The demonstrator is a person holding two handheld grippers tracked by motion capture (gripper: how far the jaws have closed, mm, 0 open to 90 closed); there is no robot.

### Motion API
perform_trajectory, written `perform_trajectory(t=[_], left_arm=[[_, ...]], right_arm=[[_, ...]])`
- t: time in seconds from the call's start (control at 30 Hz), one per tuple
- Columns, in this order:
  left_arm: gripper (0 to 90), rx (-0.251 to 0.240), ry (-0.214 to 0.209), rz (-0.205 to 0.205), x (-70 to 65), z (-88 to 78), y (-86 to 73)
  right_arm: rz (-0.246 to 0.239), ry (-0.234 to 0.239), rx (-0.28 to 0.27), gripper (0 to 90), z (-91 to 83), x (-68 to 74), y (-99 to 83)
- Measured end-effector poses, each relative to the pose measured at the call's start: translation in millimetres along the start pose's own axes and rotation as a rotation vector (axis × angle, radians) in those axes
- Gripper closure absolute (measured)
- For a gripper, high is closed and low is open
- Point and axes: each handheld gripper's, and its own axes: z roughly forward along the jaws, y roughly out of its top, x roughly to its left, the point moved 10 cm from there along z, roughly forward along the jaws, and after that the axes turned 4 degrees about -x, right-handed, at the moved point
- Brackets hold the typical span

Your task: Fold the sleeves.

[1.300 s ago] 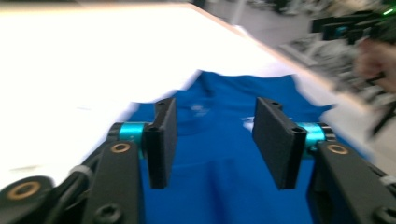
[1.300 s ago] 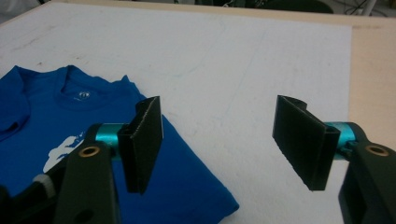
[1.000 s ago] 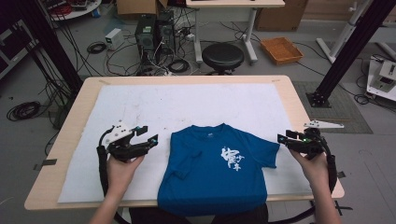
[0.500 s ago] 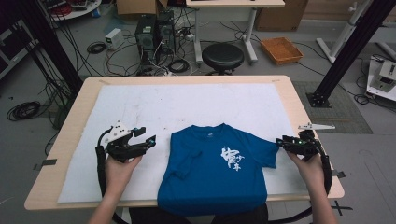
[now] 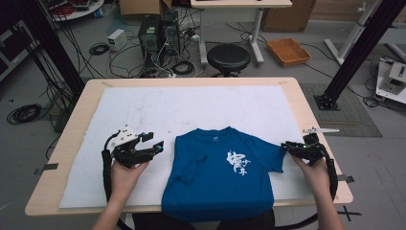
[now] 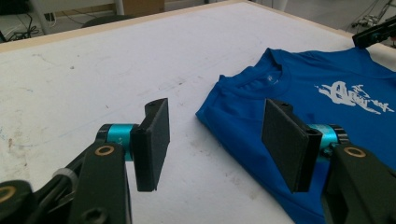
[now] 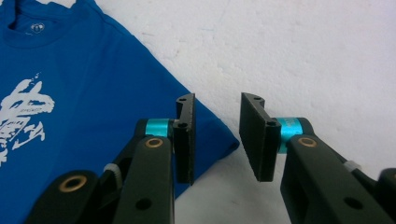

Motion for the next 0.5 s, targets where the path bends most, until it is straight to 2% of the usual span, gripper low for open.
perform_trajectory(t=[0.13, 0.23, 0.27, 0.33, 0.5], left_arm=[[42.2, 0.001, 0.0, -0.005, 1.1, -0.4, -0.4], [42.2, 0.007, -0.004, -0.003, 0.7, 0.1, -1.1], [42.2, 0.009, -0.006, -0.001, 0.1, 0.7, -1.4], [42.2, 0.011, -0.009, 0.001, -0.4, 0.8, -1.5], [42.2, 0.01, -0.008, 0.001, -0.1, 0.7, -1.4]], right_arm=[[0.013, -0.005, 0.012, 67.5, 1.8, -3.4, -2.9], [0.011, -0.003, 0.022, 71.6, 3.8, -4.0, -4.6], [0.004, 0.004, 0.023, 80.5, 4.5, -2.9, -4.6], [-0.001, 0.011, 0.025, 86.3, 3.9, -0.9, -4.6], [-0.011, 0.016, -0.004, 88.7, -1.3, 3.2, 0.7]])
